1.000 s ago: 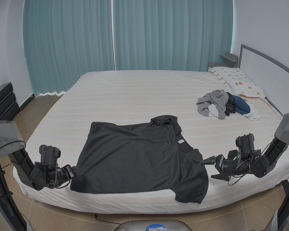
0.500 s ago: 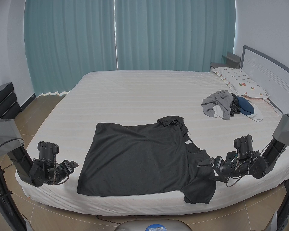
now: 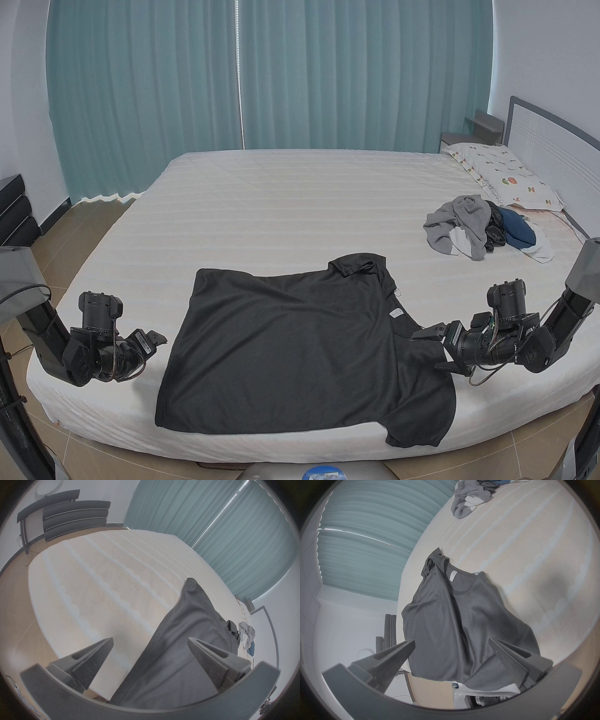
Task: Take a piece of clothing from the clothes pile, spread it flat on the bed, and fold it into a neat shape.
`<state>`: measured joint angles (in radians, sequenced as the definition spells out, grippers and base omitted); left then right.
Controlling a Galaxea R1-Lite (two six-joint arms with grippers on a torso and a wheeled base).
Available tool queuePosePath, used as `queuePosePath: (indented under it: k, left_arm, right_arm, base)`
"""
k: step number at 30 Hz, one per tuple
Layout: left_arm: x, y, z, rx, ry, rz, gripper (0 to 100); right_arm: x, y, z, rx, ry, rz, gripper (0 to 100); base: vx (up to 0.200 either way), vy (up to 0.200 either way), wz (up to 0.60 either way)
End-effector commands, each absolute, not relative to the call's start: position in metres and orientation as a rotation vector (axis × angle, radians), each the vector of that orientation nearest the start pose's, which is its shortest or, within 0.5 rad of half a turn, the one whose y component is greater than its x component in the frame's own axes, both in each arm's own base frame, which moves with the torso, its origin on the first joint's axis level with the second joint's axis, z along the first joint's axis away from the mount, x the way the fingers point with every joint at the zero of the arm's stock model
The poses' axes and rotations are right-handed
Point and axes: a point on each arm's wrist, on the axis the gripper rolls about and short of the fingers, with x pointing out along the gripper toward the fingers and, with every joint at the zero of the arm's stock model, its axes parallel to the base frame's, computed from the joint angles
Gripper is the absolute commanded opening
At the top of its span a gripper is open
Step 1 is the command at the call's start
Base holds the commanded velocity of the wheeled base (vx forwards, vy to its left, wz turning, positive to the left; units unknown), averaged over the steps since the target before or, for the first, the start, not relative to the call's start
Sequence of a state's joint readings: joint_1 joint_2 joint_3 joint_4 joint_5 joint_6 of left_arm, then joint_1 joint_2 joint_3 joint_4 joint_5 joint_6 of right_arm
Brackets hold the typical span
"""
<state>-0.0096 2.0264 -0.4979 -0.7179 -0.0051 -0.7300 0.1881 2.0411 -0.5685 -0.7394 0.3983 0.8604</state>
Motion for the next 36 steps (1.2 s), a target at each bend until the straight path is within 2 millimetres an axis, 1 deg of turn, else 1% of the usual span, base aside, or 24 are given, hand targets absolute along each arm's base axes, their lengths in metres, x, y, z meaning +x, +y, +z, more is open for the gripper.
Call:
queuePosePath:
  k: [1,5,9,11,12,13,14,15,16,17,18,19,22,24,25,29,30,31,36]
  left_arm:
    - [0.286,-0.003,0.024,-0.7,0.785,0.266,100]
    - [0.288,-0.001,0.027,-0.718,0.775,0.251,100]
    - [0.298,-0.001,0.033,-0.776,0.739,0.245,100]
    - [0.313,-0.002,0.041,-0.809,0.705,0.21,100]
    - [0.318,-0.002,0.042,-0.813,0.697,0.198,100]
    - [0.318,-0.002,0.042,-0.813,0.697,0.198,100]
    - [0.33,-0.002,0.041,-0.818,0.69,0.182,100]
    - [0.331,-0.003,0.04,-0.817,0.692,0.181,100]
    - [0.343,-0.004,0.037,-0.817,0.689,0.175,100]
    - [0.349,-0.005,0.034,-0.816,0.695,0.174,100]
    - [0.354,-0.005,0.031,-0.816,0.703,0.175,100]
    - [0.355,-0.005,0.031,-0.816,0.703,0.175,100]
    - [0.383,-0.006,0.021,-0.821,0.707,0.161,100]
    - [0.391,-0.005,0.019,-0.821,0.699,0.156,100]
    - [0.401,-0.006,0.018,-0.825,0.686,0.139,100]
    - [0.429,-0.009,0.009,-0.829,0.658,0.101,100]
    - [0.429,-0.009,0.009,-0.829,0.658,0.101,100]
    - [0.447,-0.014,0.001,-0.831,0.64,0.086,100]
    - [0.476,-0.017,-0.01,-0.908,0.581,0.094,100]
  right_arm:
    - [0.296,0.066,0.033,0.876,0.942,0.207,100]
    - [0.296,0.066,0.033,0.877,0.94,0.208,100]
    - [0.296,0.066,0.033,0.882,0.94,0.205,100]
    - [0.297,0.066,0.034,0.898,0.94,0.201,100]
    - [0.297,0.066,0.035,0.902,0.938,0.2,100]
    - [0.297,0.066,0.035,0.902,0.938,0.2,100]
    - [0.296,0.066,0.035,0.909,0.94,0.197,100]
    - [0.296,0.066,0.035,0.909,0.939,0.198,100]
    - [0.296,0.066,0.035,0.91,0.941,0.196,100]
    - [0.296,0.066,0.035,0.91,0.943,0.197,100]
    - [0.296,0.066,0.034,0.91,0.944,0.196,100]
    - [0.296,0.066,0.034,0.91,0.944,0.196,100]
    - [0.295,0.067,0.033,0.909,0.951,0.194,100]
    - [0.294,0.068,0.033,0.906,0.953,0.199,100]
    - [0.294,0.069,0.032,0.904,0.957,0.199,100]
    - [0.291,0.074,0.031,0.896,0.97,0.21,100]
    - [0.291,0.074,0.031,0.896,0.97,0.21,100]
    - [0.29,0.077,0.031,0.89,0.977,0.218,100]
    - [0.288,0.079,0.03,0.885,0.974,0.227,100]
  base:
    - [0.0,0.0,0.0]
    - [0.0,0.0,0.0]
    - [0.0,0.0,0.0]
    - [0.0,0.0,0.0]
    - [0.0,0.0,0.0]
    - [0.0,0.0,0.0]
    - [0.0,0.0,0.0]
    - [0.0,0.0,0.0]
    - [0.0,0.0,0.0]
    - [0.0,0.0,0.0]
    - [0.0,0.0,0.0]
    - [0.0,0.0,0.0]
    - [0.0,0.0,0.0]
    - [0.0,0.0,0.0]
    - [0.0,0.0,0.0]
    - [0.0,0.0,0.0]
    - [0.0,0.0,0.0]
    - [0.0,0.0,0.0]
    - [0.0,0.0,0.0]
